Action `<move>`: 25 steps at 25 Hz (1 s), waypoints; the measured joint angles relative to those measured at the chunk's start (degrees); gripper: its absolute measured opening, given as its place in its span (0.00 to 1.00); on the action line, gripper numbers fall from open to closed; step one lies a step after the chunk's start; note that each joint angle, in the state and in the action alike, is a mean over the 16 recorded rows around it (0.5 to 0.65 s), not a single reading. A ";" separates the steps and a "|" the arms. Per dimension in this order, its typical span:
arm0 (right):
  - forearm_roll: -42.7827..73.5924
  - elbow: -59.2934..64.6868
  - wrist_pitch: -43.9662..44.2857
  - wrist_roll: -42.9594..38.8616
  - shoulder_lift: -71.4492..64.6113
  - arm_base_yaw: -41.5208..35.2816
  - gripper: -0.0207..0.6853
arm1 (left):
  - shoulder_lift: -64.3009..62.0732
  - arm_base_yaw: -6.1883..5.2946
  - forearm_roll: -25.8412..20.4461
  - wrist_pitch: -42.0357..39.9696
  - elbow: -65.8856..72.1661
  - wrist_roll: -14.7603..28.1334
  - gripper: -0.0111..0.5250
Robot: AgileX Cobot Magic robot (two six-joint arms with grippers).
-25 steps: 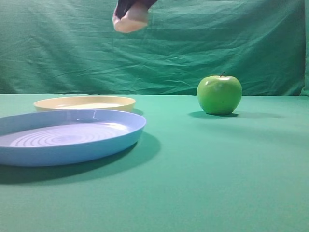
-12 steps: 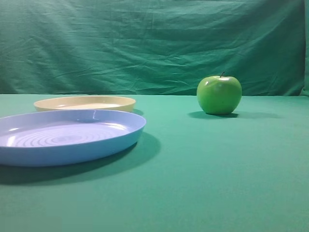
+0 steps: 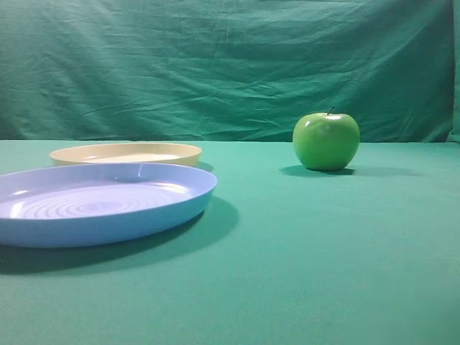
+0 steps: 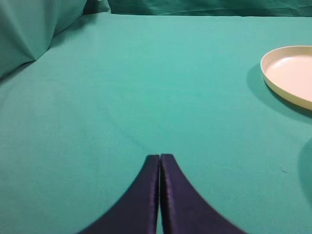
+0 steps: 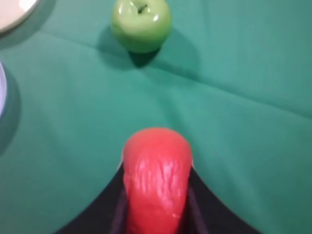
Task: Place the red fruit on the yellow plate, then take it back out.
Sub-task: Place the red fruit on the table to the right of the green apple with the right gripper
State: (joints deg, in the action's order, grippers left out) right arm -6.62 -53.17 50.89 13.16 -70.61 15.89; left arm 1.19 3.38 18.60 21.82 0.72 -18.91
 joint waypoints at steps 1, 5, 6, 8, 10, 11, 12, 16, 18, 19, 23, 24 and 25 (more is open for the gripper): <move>-0.10 2.51 -2.00 0.02 0.21 -0.23 0.28 | 0.00 0.00 0.00 0.00 0.00 0.00 0.02; -0.49 10.45 -9.87 0.08 -0.58 -0.78 0.28 | 0.00 0.00 0.00 0.00 0.00 0.00 0.02; -0.57 11.91 -11.73 0.09 -1.15 -0.84 0.28 | 0.00 0.00 0.00 0.00 0.00 0.00 0.02; -0.76 14.24 -15.28 0.12 -2.57 -0.89 0.28 | 0.00 0.00 0.00 0.00 0.00 0.00 0.02; -0.92 15.85 -18.55 0.15 -4.28 -0.90 0.28 | 0.00 0.00 0.00 0.00 0.00 0.00 0.02; -0.99 16.40 -20.02 0.16 -5.21 -0.90 0.29 | 0.00 0.00 0.00 0.00 0.00 0.00 0.02; -1.04 16.85 -21.38 0.17 -6.17 -0.90 0.29 | 0.00 0.00 0.00 0.00 0.00 0.00 0.02; -1.18 17.68 -25.61 0.17 -9.85 -0.91 0.38 | 0.00 0.00 0.00 0.00 0.00 0.00 0.02; -1.22 17.78 -26.97 0.17 -11.44 -0.92 0.46 | 0.00 0.00 0.00 0.00 0.00 0.00 0.02; -1.23 17.80 -27.50 0.17 -12.15 -0.92 0.50 | 0.00 0.00 0.00 0.00 0.00 0.00 0.02; -1.27 17.71 -28.61 0.17 -13.95 -0.92 0.67 | 0.00 0.00 0.00 0.00 0.00 0.00 0.02; -1.28 17.60 -28.58 0.17 -14.07 -0.92 0.71 | 0.00 0.00 0.00 0.00 0.00 0.00 0.02; -1.27 17.44 -28.44 0.17 -14.06 -0.92 0.75 | 0.00 0.00 0.00 0.00 0.00 0.00 0.02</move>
State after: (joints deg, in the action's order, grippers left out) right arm -7.88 -35.73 22.45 13.32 -84.67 14.97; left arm 1.19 3.38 18.60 21.82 0.72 -18.91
